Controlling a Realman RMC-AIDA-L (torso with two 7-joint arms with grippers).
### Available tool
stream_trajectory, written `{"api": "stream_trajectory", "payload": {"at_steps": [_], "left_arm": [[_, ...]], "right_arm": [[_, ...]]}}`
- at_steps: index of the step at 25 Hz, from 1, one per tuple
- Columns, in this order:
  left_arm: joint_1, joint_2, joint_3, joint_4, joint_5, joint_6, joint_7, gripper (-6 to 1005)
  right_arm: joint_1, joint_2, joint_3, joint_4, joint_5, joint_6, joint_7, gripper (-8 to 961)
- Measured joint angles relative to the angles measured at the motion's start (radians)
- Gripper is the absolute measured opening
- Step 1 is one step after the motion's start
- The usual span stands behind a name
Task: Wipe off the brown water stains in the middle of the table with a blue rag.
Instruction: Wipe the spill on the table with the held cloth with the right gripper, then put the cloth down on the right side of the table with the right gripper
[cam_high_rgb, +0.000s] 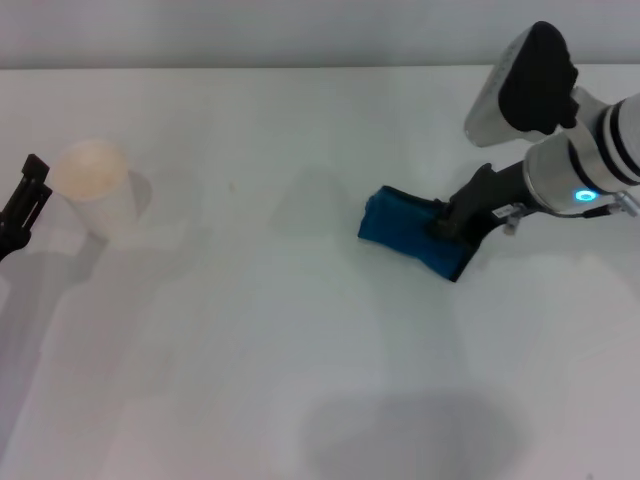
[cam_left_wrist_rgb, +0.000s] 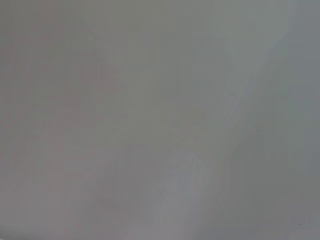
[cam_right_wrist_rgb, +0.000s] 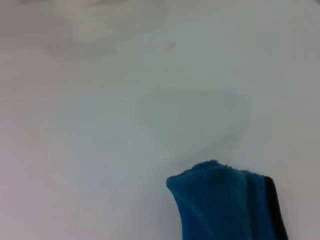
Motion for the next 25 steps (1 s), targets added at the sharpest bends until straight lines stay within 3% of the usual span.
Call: {"api": "stream_trajectory", "payload": {"at_steps": [5, 12, 16, 25], "left_arm": [[0.0, 0.002, 0.0, 0.001, 0.0, 0.0, 0.002, 890], [0.0, 0.002, 0.0, 0.001, 0.0, 0.0, 0.003, 890], [0.006, 0.002, 0.0, 0.001, 0.0, 0.0, 0.003, 890], [0.01, 0.0, 0.0, 0.001, 0.001, 0.006, 0.002, 889]], "right_arm": [[-0.033, 0.019, -0.01, -0.064, -0.01, -0.065, -0.084, 63], [-0.024, 0.033, -0.165, -0.09, 0.003, -0.051, -0.103, 64], [-0.023, 0.034, -0.211, -0.109, 0.014, -0.032, -0.103, 64], [-0.023, 0.032, -0.213, -0.11, 0.016, -0.02, -0.103, 65]]}}
